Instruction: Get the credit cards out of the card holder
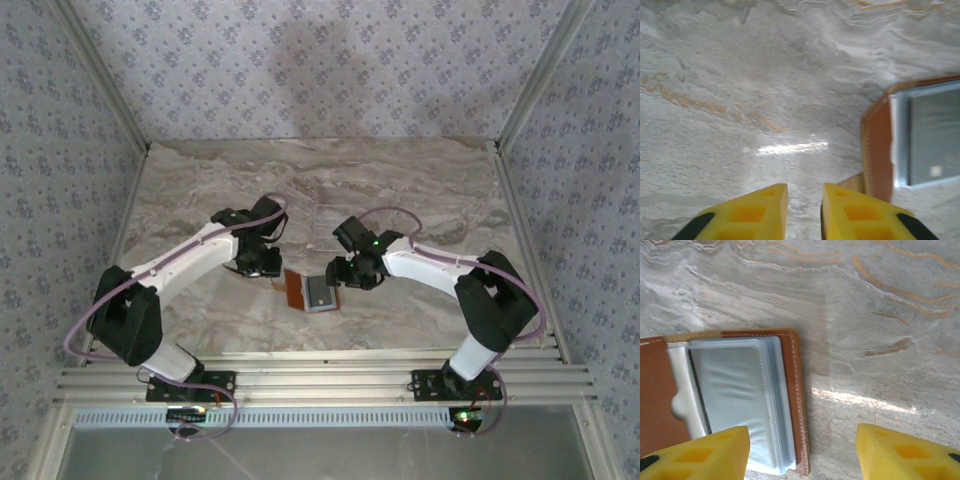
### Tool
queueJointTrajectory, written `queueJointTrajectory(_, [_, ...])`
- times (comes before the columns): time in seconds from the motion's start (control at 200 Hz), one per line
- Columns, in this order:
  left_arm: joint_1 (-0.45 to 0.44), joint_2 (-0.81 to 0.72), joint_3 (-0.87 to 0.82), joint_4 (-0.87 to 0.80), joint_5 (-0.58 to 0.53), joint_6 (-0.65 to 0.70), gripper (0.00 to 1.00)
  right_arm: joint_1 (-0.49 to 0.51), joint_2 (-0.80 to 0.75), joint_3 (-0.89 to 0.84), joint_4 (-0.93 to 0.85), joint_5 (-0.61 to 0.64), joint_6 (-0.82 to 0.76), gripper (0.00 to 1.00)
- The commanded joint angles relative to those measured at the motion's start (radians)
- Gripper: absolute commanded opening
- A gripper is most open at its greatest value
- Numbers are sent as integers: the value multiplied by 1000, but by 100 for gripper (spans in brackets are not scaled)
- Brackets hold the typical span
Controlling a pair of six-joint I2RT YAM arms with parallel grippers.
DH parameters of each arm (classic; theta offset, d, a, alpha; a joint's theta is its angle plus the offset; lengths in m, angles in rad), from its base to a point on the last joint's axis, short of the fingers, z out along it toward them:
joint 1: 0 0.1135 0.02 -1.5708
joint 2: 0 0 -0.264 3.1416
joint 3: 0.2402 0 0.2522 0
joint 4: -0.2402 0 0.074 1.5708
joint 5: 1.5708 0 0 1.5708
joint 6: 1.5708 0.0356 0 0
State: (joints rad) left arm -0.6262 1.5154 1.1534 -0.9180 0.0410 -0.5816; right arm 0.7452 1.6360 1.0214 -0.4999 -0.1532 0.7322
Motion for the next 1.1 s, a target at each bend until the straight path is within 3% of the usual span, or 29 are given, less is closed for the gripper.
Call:
queueJointTrajectory(0.0, [5, -32, 23, 17, 128, -39, 31, 20, 4, 46, -40, -3, -26, 62])
queueJointTrajectory(0.115, [5, -27, 6, 64, 210, -57, 37, 32, 33, 77, -45, -8, -33, 68])
queueJointTrajectory(0.445, [5, 64, -65, 99, 184, -13, 37, 51, 88, 119, -49, -24, -38, 74])
queueJointTrajectory(0.58, [11, 100, -94, 124, 171, -3, 25, 60, 123, 142, -58, -28, -46, 79])
queueJointTrajectory(0.725, [19, 128, -129, 171, 180, 4, 19, 74, 156, 162, -70, -20, -51, 91])
queueJointTrajectory(1.094, [25, 221, -137, 260, 158, 57, 10, 85, 207, 213, -186, 121, -55, 87])
